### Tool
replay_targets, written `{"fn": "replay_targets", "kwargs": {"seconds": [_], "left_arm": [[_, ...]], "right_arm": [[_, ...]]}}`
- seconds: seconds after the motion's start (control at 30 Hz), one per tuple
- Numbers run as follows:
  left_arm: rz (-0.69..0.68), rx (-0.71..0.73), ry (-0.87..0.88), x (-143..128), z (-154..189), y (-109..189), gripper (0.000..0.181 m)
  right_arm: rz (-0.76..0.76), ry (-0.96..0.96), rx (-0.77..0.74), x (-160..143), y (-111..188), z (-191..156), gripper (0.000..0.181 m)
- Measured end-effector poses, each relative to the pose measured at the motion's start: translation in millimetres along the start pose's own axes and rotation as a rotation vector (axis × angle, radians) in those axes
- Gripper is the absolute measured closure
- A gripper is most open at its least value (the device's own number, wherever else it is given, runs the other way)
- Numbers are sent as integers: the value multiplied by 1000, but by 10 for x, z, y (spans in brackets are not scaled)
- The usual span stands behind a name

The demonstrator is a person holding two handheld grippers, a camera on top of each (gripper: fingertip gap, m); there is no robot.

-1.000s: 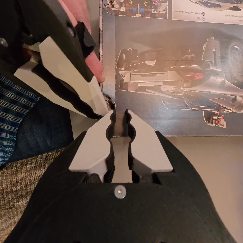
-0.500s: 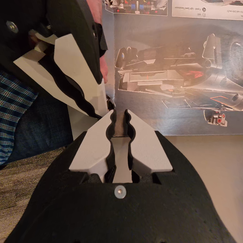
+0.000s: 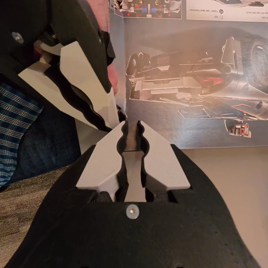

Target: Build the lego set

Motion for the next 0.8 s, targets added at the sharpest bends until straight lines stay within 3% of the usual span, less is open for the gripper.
{"fn": "replay_targets", "kwargs": {"seconds": [0.03, 0.07, 0.1, 0.17, 0.33, 0.43, 0.5, 0.63, 0.8], "left_arm": [[-8, 22, -8, 1, 3, -1, 172], [-10, 28, -16, 5, 19, 0, 172], [15, -7, -21, 56, 107, 6, 172], [33, 15, -56, 133, 222, 2, 172], [46, 47, -38, 123, 215, 14, 171], [31, 70, -52, 118, 204, 22, 169], [28, 105, -64, 115, 195, 38, 167], [19, 147, -65, 69, 202, 79, 165], [-40, 159, -92, -13, 259, 129, 161]], "right_arm": [[2, -7, -12, 1, -2, 18, 170], [3, -16, -109, -7, -10, 155, 181], [-12, 28, -237, -66, -9, 389, 181], [-24, -30, -206, -94, 0, 506, 181], [44, -54, -113, 4, 65, 347, 181], [29, -40, -44, 59, 134, 104, 151], [19, -7, -53, 35, 156, 18, 148], [-1, -28, -83, -49, 181, -43, 120], [-5, -31, -144, -21, 145, -125, 123]]}}
Point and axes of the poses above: each gripper's, where its closed fingertips meet, y back along the fingers, x out of its top, z = x × y across the jaws, the point moved 2 cm from there along y, back along the fingers, and after that the axes turned 8 degrees about -x, right-handed, at the moved point
